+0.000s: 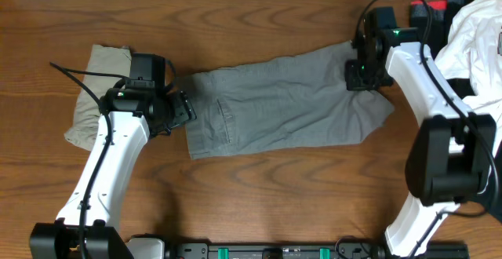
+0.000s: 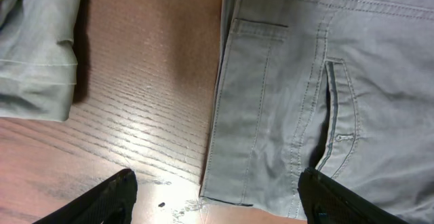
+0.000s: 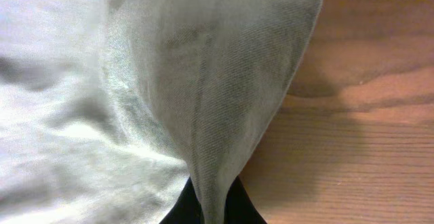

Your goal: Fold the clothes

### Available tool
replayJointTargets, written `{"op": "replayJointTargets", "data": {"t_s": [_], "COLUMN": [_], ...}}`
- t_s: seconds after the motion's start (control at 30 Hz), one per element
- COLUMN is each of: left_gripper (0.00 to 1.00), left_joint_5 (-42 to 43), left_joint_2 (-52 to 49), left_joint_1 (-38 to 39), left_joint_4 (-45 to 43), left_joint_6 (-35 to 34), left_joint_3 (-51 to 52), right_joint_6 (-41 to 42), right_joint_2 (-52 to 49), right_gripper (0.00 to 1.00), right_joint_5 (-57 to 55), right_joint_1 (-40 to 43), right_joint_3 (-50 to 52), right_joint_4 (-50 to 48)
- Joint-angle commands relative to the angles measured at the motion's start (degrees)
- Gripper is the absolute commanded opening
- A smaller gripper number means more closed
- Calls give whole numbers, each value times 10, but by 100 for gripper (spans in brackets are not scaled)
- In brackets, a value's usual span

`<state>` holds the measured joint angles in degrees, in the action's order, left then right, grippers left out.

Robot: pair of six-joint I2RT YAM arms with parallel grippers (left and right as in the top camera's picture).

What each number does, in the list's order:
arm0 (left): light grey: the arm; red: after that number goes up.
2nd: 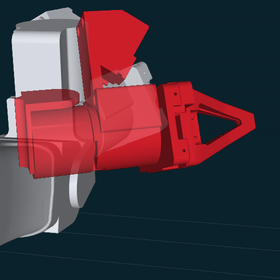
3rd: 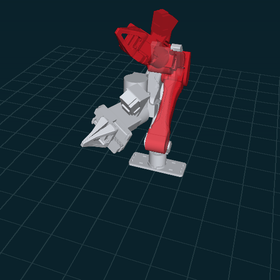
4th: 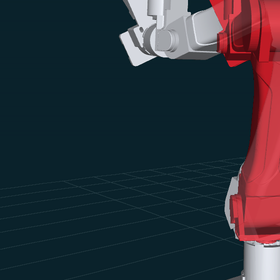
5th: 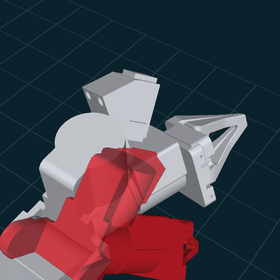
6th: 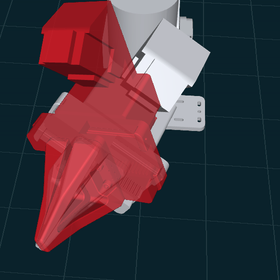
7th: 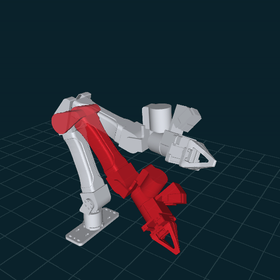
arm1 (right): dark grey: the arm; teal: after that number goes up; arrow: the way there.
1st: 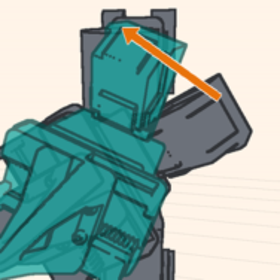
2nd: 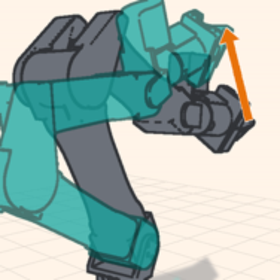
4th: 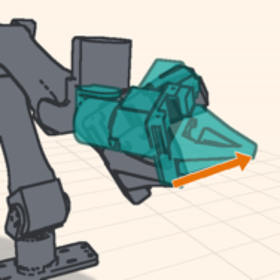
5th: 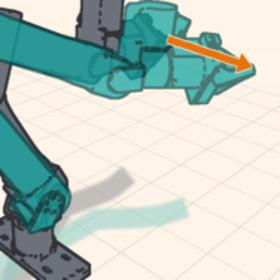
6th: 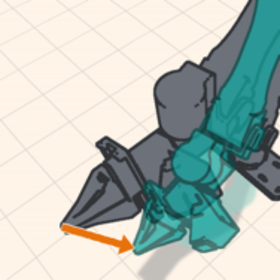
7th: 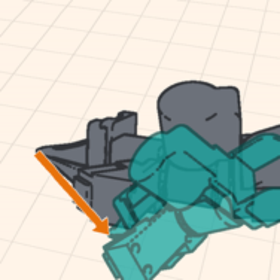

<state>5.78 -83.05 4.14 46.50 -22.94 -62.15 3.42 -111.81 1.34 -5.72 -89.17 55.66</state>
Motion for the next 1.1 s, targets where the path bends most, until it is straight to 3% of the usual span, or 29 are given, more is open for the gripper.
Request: {"op": "replayJointTargets", "data": {"t_s": [0.0,0.23,0.67,0.87,0.93,1.07], "left_gripper": [78,78,78,78,78,78], "left_joint_5": [-5,-5,-2,-2,-2,-2], "left_joint_2": [-1,-1,-1,-1,-1,-1], "left_joint_1": [-2,-2,-2,-2,-2,-2], "left_joint_4": [2,2,-1,-1,-1,-1], "left_joint_6": [-7,-8,-8,-8,-8,-8], "left_joint_3": [1,1,1,1,1,1], "right_joint_6": [-7,-7,24,60,76,83], "right_joint_2": [45,22,-41,-43,-43,-43], "right_gripper": [1,1,1,9,17,17], "right_joint_5": [21,-9,-4,0,2,35], "right_joint_1": [-46,-144,-211,-238,-245,-257], "right_joint_3": [-1,-1,-1,-1,-1,-1], "right_joint_4": [-2,-4,20,11,2,-23]}}
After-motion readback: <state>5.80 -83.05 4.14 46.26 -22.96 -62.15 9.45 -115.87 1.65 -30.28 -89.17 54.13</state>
